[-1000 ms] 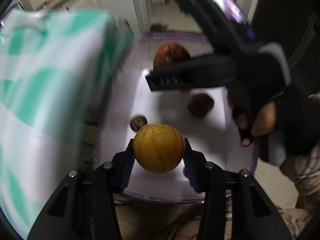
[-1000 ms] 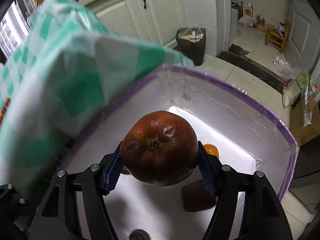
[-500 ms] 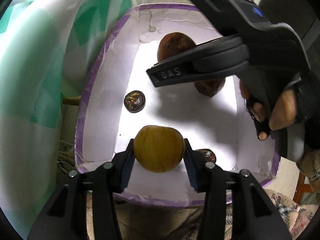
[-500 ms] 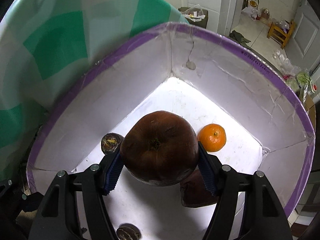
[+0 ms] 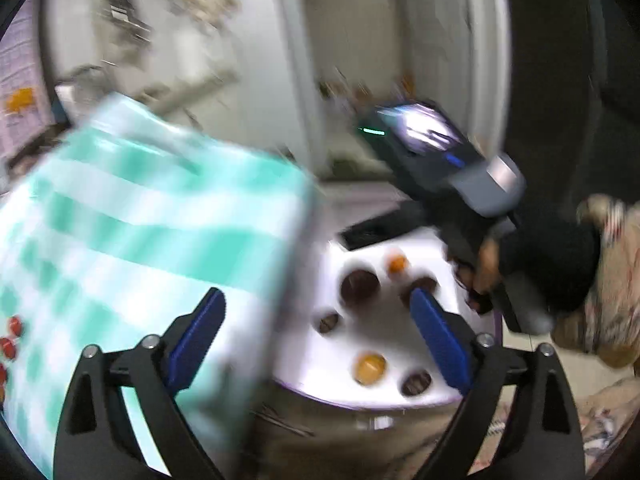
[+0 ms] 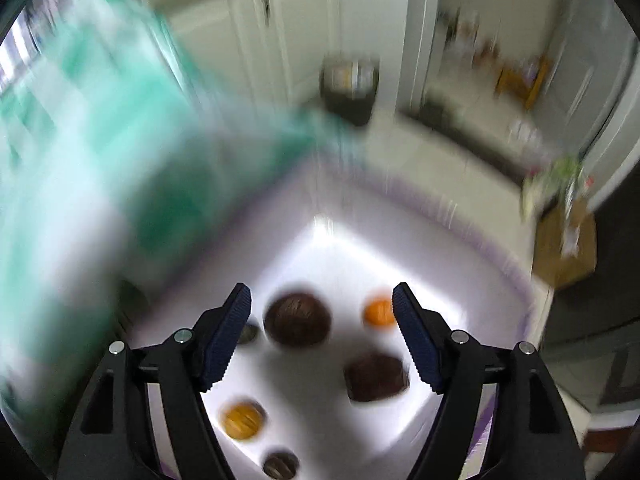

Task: Organize fruits
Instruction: 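Move both tools back over the fruit cluster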

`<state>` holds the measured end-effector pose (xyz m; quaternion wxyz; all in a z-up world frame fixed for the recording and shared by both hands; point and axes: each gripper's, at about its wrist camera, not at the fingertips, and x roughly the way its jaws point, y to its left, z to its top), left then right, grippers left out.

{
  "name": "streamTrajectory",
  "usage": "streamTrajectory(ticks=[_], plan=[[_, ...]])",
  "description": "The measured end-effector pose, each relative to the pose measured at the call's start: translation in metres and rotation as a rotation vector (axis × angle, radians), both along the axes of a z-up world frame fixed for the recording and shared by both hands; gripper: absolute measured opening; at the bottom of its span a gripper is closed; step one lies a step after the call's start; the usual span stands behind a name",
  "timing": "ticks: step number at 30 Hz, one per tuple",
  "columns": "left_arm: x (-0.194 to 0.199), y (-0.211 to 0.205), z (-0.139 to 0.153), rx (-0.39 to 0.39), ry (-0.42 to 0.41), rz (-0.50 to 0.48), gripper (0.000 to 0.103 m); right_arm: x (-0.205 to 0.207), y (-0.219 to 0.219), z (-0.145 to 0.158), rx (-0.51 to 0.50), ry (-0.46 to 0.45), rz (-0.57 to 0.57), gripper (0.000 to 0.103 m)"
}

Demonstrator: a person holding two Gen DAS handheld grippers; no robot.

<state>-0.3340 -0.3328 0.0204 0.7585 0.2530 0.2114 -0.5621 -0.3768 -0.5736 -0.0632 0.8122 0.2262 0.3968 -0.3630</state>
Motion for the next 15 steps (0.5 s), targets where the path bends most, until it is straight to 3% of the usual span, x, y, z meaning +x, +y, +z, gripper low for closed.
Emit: streamTrajectory(ticks=[2,5,8,11,15], plan=[[0.025,0.025,0.022,-0.081,0.015,0.087,0.101,-0.001,0.017,0.042,-0.115,-0.139,0.007,0.084],[0.084,0.071,0.047,-0.164,0.041,0.285,0.101,0.014,0.064,0.098,-0.259,-0.359,0.114,0.089],[0.159,0.126,0.055,-0.172,0.069,0.562,0.101,0.05,0.101,0.117,-0.254,-0.423,0.285,0.089],[0.224,0.179,0.052,-0.155,0.124,0.772,0.101,0.117,0.143,0.115,-0.178,-0.38,0.447,0.089],[0.304,0.254,0.037,-0.121,0.134,1.017,0.101,0.205,0.209,0.102,-0.11,-0.262,0.641,0.089]])
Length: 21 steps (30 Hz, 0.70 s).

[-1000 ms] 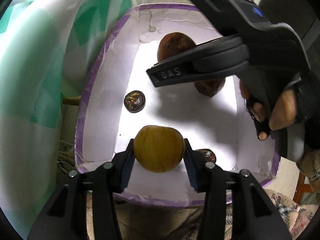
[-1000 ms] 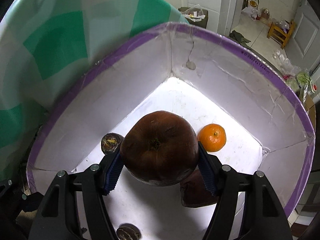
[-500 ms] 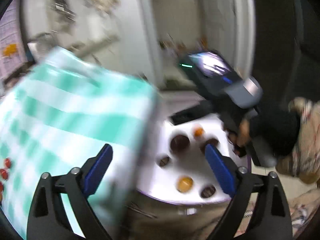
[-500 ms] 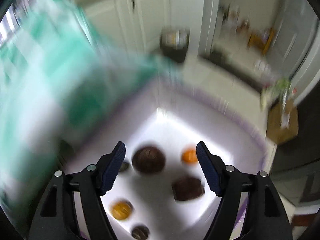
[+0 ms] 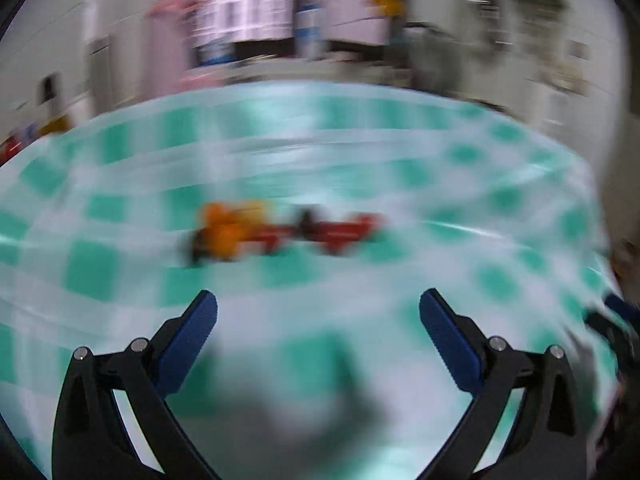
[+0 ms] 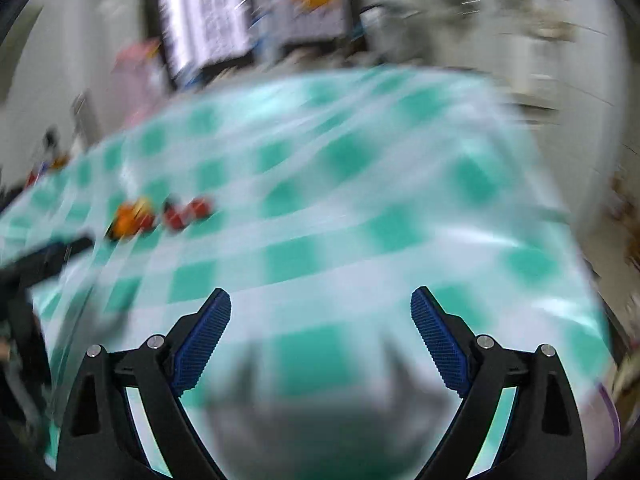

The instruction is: Organize fruits

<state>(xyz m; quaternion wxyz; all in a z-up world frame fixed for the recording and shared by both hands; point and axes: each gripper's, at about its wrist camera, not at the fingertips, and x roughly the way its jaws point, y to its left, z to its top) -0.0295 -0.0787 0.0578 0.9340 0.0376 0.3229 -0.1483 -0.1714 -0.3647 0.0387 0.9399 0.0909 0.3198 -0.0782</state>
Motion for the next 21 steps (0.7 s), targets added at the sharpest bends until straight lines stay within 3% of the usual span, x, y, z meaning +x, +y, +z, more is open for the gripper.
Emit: streamTrajectory(ticks=[3,6,8,13,21], plan=[[0.044,0.052,-0.01,0.011,0.009,0.145,0.101,0.057,0.06,-0.011,-0.047,0.07,0.147,0.089],[0.055,0.084,-0.015,-0.002,0.017,0.205,0.101,0.105,0.104,-0.025,-0.076,0.104,0.241,0.085],[0.059,0.102,-0.021,-0.059,0.036,0.229,0.101,0.142,0.123,-0.03,-0.074,0.132,0.27,0.078],[0.062,0.129,-0.032,-0.196,0.097,0.248,0.101,0.211,0.147,-0.034,-0.038,0.192,0.291,0.064],[0.064,0.127,-0.036,-0.209,0.117,0.229,0.101,0.261,0.153,-0.04,-0.017,0.224,0.294,0.042]])
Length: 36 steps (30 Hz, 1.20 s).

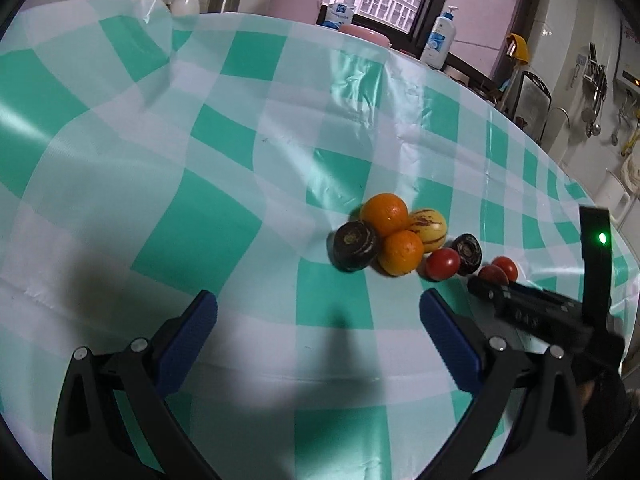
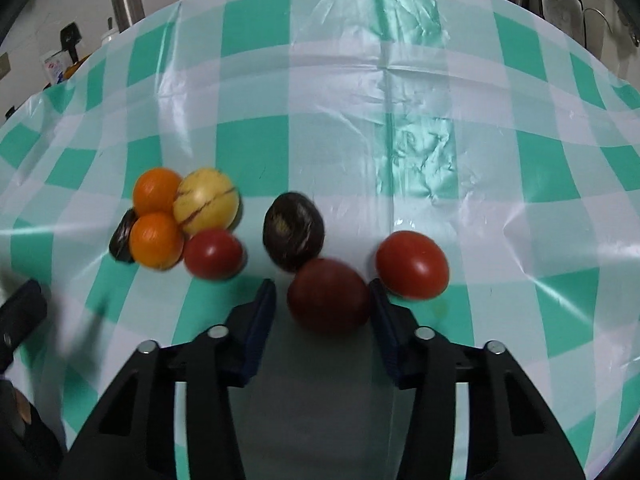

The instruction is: Organize fruits

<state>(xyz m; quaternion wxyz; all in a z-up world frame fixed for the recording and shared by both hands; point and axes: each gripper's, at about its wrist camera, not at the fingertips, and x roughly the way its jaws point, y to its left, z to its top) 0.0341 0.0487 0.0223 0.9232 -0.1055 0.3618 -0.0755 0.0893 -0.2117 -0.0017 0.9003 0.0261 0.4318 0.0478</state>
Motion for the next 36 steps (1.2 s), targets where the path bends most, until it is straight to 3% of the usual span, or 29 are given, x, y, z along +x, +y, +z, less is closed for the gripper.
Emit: streamTrajectory(ticks=[8,14,17,22,25,26,27,29,32,36], plan=[[0.003,-0.018,-0.003,0.075,0.017,-0.033,0.101,-0.006,-0.031,0.004,0.156,-0.035,-0.034,0.038],[0.036,-0.048,-0.008,0.314,0.036,-0.042,0.1,-0.004,-0.052,-0.001,0.268,-0.014,-0.039,0.038],[0.061,-0.051,-0.015,0.322,0.087,-0.072,0.093,-0.006,-0.061,-0.002,0.293,-0.013,-0.039,0.038],[0.081,-0.061,-0.019,0.373,0.094,-0.118,0.092,-0.007,-0.069,-0.003,0.309,-0.014,-0.04,0.038],[0.087,-0.064,-0.018,0.363,0.082,-0.155,0.086,-0.013,-0.068,-0.001,0.315,-0.015,-0.041,0.038],[0.089,-0.065,-0.019,0.357,0.084,-0.163,0.08,-0.012,-0.065,-0.001,0.315,-0.015,-0.042,0.038],[0.09,-0.065,-0.02,0.348,0.093,-0.173,0.062,-0.011,-0.064,-0.001,0.315,-0.015,-0.041,0.038],[0.094,-0.066,-0.026,0.317,0.133,-0.215,0.042,-0.01,-0.063,-0.001,0.315,-0.015,-0.041,0.038],[0.095,-0.068,-0.026,0.316,0.127,-0.218,0.042,-0.009,-0.064,-0.001,0.315,-0.015,-0.042,0.038],[0.101,-0.062,-0.026,0.258,0.137,-0.193,0.043,-0.01,-0.065,-0.001,0.319,-0.015,-0.043,0.038]])
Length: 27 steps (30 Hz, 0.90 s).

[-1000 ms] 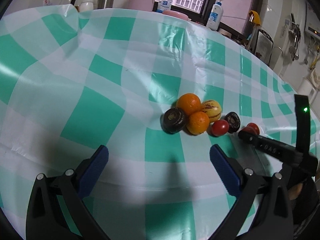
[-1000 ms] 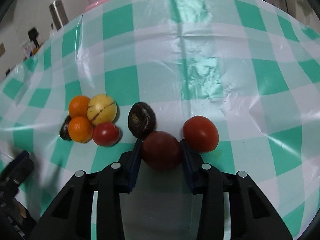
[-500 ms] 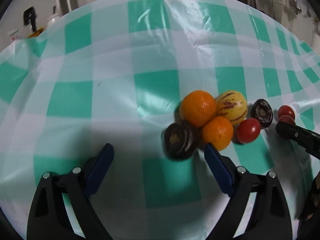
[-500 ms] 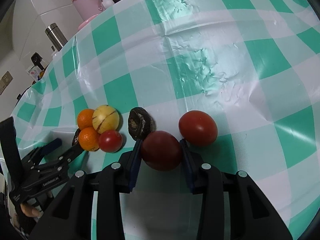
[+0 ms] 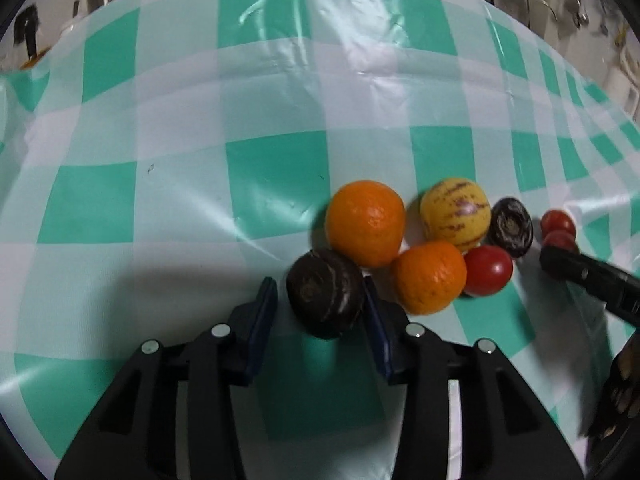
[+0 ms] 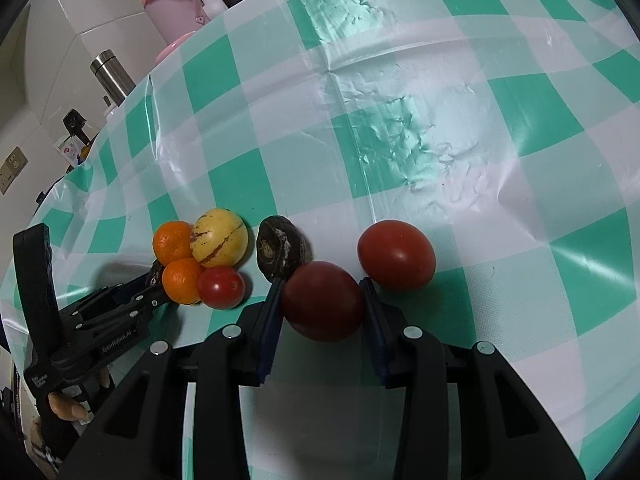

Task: Organize fruits
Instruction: 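Grasp a dark brown round fruit with the left tool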

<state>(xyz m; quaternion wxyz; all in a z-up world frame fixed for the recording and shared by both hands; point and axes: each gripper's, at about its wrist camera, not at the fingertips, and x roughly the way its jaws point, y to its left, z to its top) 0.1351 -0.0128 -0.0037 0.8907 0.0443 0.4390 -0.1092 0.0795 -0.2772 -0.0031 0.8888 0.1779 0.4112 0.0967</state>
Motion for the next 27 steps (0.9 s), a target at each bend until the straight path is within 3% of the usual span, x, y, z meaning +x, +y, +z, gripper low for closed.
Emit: streamTrajectory(ticks=[4,8,16,23,27], plan=[[0.002,0.002,-0.001,0.011,-0.015,0.02,0.036,0.001,0.001,0.0,0.01,0.0,0.0,0.038],[-0.014,0.012,0.004,-0.058,-0.038,0.062,0.036,0.002,-0.001,0.0,0.027,-0.001,-0.002,0.038],[-0.077,0.026,0.029,-0.167,-0.146,0.139,0.036,0.002,-0.002,-0.001,0.037,-0.001,-0.006,0.038],[-0.129,0.063,0.037,-0.289,-0.166,0.206,0.036,0.002,-0.001,0.0,0.025,0.001,-0.01,0.038],[-0.15,0.073,0.039,-0.311,-0.162,0.213,0.036,-0.012,0.005,0.005,-0.017,-0.013,-0.02,0.038]])
